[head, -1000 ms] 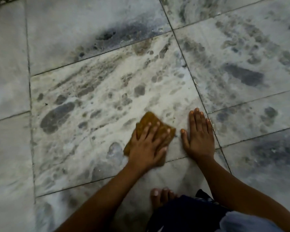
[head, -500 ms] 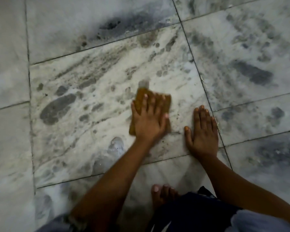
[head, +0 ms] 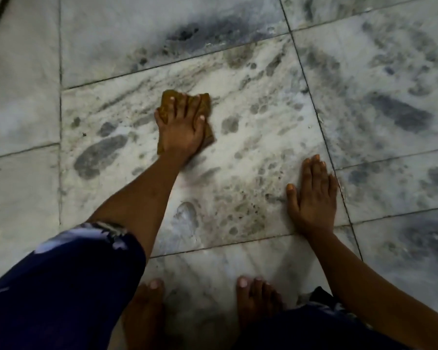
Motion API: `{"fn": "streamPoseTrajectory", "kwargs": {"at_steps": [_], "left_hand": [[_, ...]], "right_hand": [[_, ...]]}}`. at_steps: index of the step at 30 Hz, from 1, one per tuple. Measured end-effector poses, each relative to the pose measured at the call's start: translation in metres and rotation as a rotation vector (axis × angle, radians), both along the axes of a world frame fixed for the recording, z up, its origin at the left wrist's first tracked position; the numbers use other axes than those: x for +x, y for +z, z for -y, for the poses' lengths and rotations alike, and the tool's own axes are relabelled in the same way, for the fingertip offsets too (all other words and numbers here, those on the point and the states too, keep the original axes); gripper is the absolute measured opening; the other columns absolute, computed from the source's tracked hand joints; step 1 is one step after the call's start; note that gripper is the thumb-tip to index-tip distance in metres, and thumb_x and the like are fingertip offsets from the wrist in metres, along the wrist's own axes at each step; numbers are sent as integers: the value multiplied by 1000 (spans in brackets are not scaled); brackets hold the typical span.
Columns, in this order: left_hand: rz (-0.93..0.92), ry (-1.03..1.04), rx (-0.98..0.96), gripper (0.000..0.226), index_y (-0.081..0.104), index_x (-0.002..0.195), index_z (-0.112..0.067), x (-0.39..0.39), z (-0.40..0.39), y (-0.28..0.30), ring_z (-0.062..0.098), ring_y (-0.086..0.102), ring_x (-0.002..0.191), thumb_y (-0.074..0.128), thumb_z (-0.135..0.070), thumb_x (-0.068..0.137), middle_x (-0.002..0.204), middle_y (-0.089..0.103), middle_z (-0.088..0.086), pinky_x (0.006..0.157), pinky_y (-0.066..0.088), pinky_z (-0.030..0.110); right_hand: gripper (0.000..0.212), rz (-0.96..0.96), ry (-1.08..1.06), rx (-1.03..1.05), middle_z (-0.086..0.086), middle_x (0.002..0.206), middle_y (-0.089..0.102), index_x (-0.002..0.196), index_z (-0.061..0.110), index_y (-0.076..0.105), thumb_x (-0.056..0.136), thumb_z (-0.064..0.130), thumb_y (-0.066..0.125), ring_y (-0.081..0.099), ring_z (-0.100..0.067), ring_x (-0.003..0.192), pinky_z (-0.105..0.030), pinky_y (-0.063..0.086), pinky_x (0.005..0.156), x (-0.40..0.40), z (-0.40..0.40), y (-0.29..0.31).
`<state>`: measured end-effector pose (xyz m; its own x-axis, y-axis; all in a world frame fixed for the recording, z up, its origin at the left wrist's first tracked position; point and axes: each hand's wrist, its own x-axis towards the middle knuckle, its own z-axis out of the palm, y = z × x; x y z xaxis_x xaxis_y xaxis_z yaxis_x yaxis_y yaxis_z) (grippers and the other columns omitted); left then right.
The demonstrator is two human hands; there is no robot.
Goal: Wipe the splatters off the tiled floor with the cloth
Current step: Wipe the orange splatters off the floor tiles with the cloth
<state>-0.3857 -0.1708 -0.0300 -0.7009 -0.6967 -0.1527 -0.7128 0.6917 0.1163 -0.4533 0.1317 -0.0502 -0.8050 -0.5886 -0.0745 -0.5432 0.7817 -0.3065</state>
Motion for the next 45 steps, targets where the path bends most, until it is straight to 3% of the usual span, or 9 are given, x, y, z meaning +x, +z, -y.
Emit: {"fn": "streamPoseTrajectory", "kwargs": {"at_steps": [4, 9, 15, 21, 24, 28, 32, 39, 45], "left_hand": [[-72, -103, -58, 57, 29, 146, -27, 42, -71, -8, 30, 15, 144, 21, -45, 92, 155, 26, 5, 111, 8, 60], [-95, -322, 0, 55, 33, 143, -32, 114, -131, -10, 25, 20, 141, 34, -46, 90, 151, 34, 3, 110, 14, 57], [-70, 50, -55, 56, 37, 143, -27, 112, -4, -7, 27, 20, 143, 26, -45, 91, 152, 31, 7, 112, 15, 54], [7, 275, -22, 54, 18, 150, -28, 23, 58, 0, 30, 5, 145, 25, -45, 98, 158, 14, 6, 113, 2, 57], [26, 129, -22, 60, 19, 149, -28, -22, 12, -2, 31, 5, 145, 21, -50, 93, 158, 15, 7, 113, 1, 58], [-76, -273, -3, 57, 36, 143, -31, -46, -91, -5, 30, 18, 143, 25, -50, 90, 153, 31, 4, 111, 3, 57], [-50, -468, 44, 59, 32, 143, -39, -51, -95, -7, 24, 16, 144, 17, -53, 88, 154, 28, -3, 112, 1, 53], [-67, -20, 65, 54, 22, 146, -38, -19, -1, -1, 23, 5, 146, 24, -51, 94, 158, 15, -3, 113, 5, 56], [-120, 189, 41, 64, 28, 145, -37, 57, -39, -7, 31, 20, 142, 14, -58, 86, 154, 28, 2, 109, 14, 57]], "right_hand": [[64, -1, 172, -18, -15, 155, 18, 148, 7, 23, 93, 40, 22, 14, -24, 144, -35, 2, 116, -6, 36, 1], [67, -34, 138, 17, -13, 156, 19, 148, 8, 22, 92, 44, 26, 16, -25, 144, -38, 4, 116, 0, 52, -3], [66, -39, 129, -4, -12, 156, 17, 149, 8, 21, 92, 43, 24, 13, -23, 144, -39, 3, 117, -2, 50, -4], [66, -39, 122, -10, -13, 155, 19, 148, 8, 24, 92, 42, 26, 16, -24, 144, -39, 6, 116, -3, 51, -2], [65, -46, 119, -11, -13, 155, 22, 147, 8, 26, 91, 41, 27, 19, -25, 143, -39, 9, 116, -3, 51, -1], [64, -54, 113, -18, -14, 153, 27, 145, 7, 32, 89, 38, 30, 24, -25, 141, -40, 12, 115, -4, 50, -1], [64, -56, 121, -11, -14, 153, 27, 145, 7, 32, 89, 37, 29, 24, -25, 141, -41, 13, 115, -4, 51, -3], [63, -33, 129, -31, -11, 155, 22, 147, 9, 27, 92, 39, 26, 16, -20, 143, -39, 7, 117, -4, 49, -5], [63, -30, 130, -22, -12, 154, 24, 146, 9, 29, 92, 39, 25, 21, -23, 142, -39, 8, 116, -4, 49, -5]]}}
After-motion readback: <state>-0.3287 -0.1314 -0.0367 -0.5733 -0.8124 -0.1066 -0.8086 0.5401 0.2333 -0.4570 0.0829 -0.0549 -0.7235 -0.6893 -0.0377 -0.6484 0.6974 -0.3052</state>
